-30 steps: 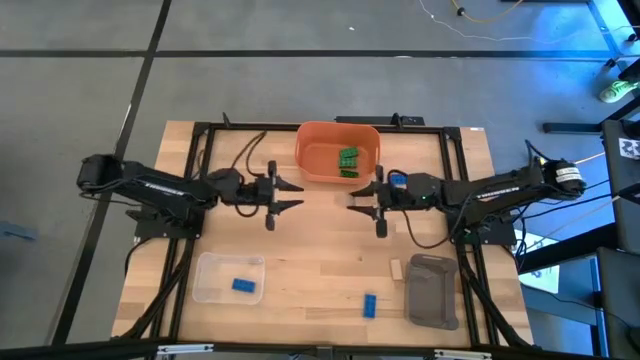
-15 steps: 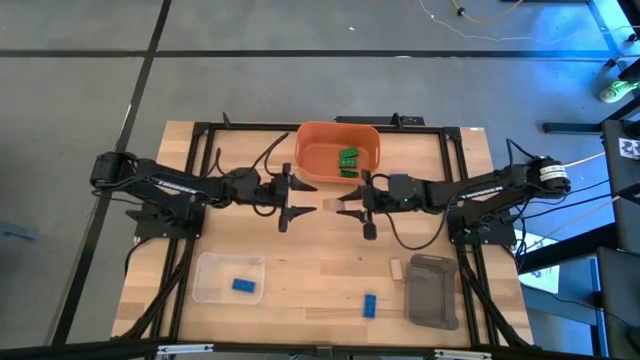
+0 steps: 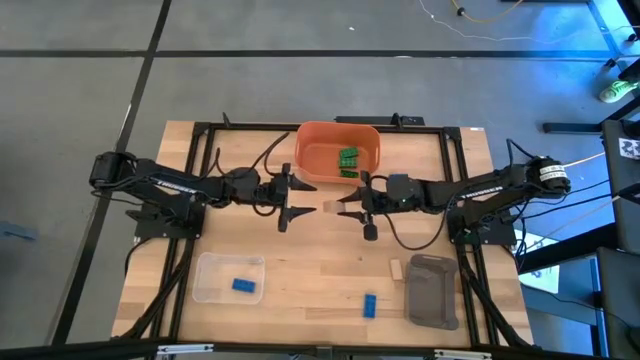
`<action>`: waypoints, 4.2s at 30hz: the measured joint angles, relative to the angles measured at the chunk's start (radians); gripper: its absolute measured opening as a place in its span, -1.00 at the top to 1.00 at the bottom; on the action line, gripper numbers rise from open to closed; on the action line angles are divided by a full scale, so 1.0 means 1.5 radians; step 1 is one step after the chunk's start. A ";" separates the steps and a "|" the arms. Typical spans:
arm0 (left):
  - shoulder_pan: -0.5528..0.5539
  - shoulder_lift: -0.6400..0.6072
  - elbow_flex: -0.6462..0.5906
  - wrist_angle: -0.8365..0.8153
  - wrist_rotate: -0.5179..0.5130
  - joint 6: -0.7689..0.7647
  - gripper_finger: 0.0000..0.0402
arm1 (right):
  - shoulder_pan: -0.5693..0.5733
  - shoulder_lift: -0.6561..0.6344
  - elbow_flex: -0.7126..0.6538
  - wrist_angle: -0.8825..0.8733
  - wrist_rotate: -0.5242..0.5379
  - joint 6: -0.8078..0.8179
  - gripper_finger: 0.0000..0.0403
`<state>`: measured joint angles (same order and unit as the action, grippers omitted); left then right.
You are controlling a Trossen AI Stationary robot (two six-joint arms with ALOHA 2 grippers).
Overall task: Sort & place blocks by color
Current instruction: Put the top right brown block into the black transparent bin
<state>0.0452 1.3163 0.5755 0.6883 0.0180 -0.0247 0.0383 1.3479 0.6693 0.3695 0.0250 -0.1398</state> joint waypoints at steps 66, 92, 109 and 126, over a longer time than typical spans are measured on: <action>-0.018 0.164 0.128 -0.004 -0.076 0.020 0.31 | -0.002 0.000 0.000 -0.019 0.040 0.038 0.24; -0.175 0.039 0.092 -0.019 -0.144 -0.051 0.42 | 0.017 -0.289 0.000 -0.172 0.364 0.044 -0.34; -0.197 0.512 0.558 -0.049 -0.004 0.049 0.42 | 0.017 -0.371 0.000 -0.169 0.348 0.128 -0.34; -0.160 0.721 0.810 -0.051 0.035 0.141 0.42 | 0.017 -0.371 0.000 -0.175 0.336 0.126 -0.34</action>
<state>-0.1953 2.3979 1.7908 0.6120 0.0708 0.1871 0.0643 0.7911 0.6693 0.1076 0.5285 0.0492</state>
